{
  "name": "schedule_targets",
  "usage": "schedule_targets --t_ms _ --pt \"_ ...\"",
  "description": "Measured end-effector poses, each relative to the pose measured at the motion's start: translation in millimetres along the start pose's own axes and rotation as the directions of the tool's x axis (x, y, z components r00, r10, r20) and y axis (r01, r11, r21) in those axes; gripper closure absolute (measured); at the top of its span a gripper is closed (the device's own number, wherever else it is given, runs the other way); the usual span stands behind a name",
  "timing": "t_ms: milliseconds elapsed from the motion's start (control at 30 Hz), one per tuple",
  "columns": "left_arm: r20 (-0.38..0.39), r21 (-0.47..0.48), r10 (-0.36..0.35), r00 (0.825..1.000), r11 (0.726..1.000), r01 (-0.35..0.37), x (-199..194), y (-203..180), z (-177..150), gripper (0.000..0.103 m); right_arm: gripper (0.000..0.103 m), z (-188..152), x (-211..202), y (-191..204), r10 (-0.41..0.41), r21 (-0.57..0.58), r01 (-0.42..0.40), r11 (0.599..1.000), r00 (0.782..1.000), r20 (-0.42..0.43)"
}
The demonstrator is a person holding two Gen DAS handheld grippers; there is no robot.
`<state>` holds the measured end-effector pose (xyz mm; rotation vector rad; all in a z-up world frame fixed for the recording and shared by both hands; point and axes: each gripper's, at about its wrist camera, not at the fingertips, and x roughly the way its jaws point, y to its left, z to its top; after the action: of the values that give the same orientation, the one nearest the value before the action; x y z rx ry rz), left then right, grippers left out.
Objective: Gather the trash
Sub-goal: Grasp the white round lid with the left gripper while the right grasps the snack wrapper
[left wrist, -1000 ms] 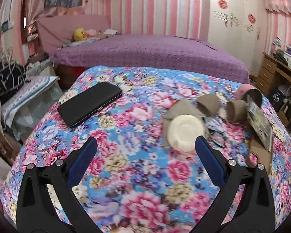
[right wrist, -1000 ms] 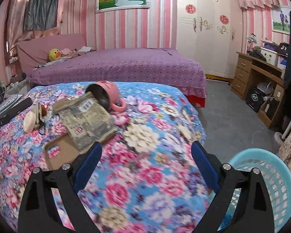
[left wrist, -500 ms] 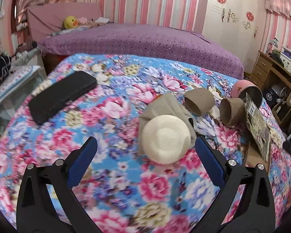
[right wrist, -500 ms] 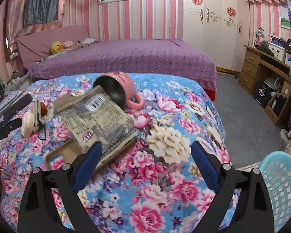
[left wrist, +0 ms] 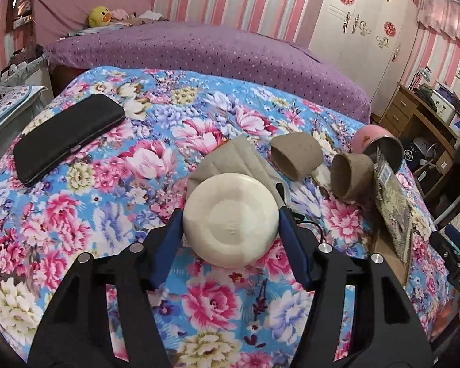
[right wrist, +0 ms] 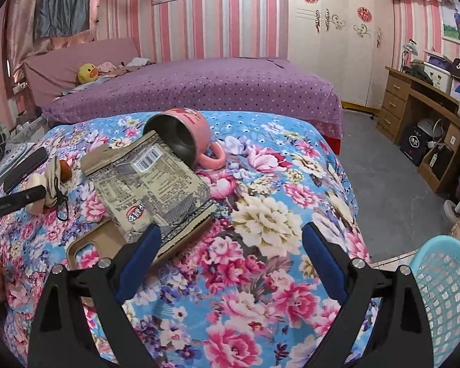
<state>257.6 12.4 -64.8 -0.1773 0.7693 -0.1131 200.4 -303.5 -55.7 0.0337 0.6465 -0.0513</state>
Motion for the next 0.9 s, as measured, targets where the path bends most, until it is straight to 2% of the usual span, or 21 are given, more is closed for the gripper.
schedule_targets --t_ms 100,233,333,500,633,667,767,900 --pt "0.035 0.011 0.014 0.999 1.0 -0.015 -15 1 0 0.042 0.012 -1 0 7 0.008 -0.007 -0.008 1.0 1.0 -0.003" --pt "0.097 0.038 0.078 0.992 0.996 -0.082 -37 3 1 0.042 0.012 0 3 21 0.024 -0.021 -0.024 0.999 1.0 -0.009" --pt "0.107 0.028 0.088 0.99 0.995 -0.092 -45 11 2 0.042 0.012 3 7 39 0.044 -0.033 -0.045 0.998 0.999 -0.014" --pt "0.106 0.035 0.146 0.984 0.988 -0.15 -46 21 3 0.042 0.013 9 18 71 0.063 -0.077 -0.066 0.995 0.997 -0.034" --pt "0.113 0.027 0.144 0.983 0.989 -0.148 -49 28 5 0.042 0.013 16 33 91 0.063 -0.112 -0.07 0.991 0.996 -0.058" --pt "0.117 0.032 0.149 0.982 0.988 -0.154 -51 28 6 0.042 0.015 18 38 97 0.057 -0.126 -0.065 0.99 0.996 -0.07" --pt "0.127 0.052 0.165 0.978 0.984 -0.173 -52 28 6 0.042 0.034 19 51 104 0.041 -0.151 -0.058 0.987 0.993 -0.115" --pt "0.127 0.039 0.164 0.978 0.985 -0.171 -53 33 8 0.042 0.056 22 52 95 0.05 -0.108 -0.062 0.992 0.993 -0.11"
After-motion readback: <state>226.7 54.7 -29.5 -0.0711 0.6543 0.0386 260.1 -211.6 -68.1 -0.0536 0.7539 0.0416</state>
